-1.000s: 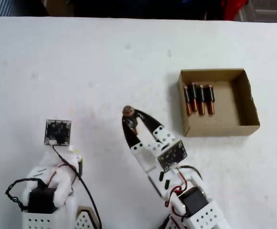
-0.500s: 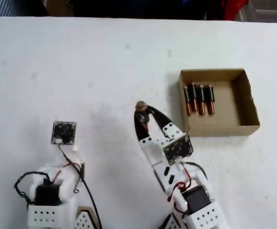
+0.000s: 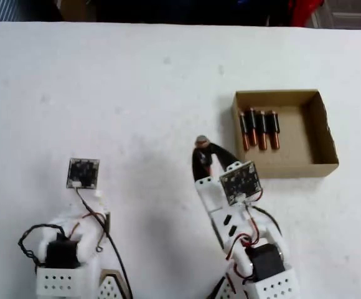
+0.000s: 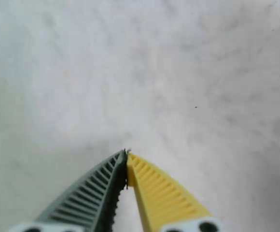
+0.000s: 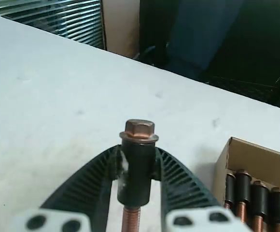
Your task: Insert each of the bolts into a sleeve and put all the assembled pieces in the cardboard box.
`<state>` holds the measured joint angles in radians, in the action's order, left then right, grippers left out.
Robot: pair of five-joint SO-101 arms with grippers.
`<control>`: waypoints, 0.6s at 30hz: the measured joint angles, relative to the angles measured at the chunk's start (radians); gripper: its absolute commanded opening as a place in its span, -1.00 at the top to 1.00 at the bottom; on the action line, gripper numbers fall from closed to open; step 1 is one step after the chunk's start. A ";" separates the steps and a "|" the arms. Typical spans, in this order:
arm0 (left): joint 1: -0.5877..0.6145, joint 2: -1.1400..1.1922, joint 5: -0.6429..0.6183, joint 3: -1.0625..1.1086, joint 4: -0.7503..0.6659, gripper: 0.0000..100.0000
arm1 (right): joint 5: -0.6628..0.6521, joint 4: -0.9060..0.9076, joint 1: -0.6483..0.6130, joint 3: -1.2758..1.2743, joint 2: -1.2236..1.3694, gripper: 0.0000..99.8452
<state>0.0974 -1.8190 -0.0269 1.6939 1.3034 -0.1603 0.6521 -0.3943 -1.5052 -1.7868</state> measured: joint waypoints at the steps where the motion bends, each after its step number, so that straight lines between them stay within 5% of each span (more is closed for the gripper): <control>1: 0.000 0.000 0.002 0.000 -0.011 0.95 | 0.000 0.018 0.006 0.014 0.000 0.97; 11: 0.000 0.000 0.003 -0.008 -0.278 0.95 | -0.084 0.038 0.003 0.021 0.000 0.97; 18: 0.000 0.000 0.003 -0.034 -0.244 0.95 | -0.091 0.038 0.011 -0.005 -0.002 0.97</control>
<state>0.0974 -1.8190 -0.0238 1.6602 1.0595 -0.2509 0.6905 -0.3836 -1.5098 -1.7883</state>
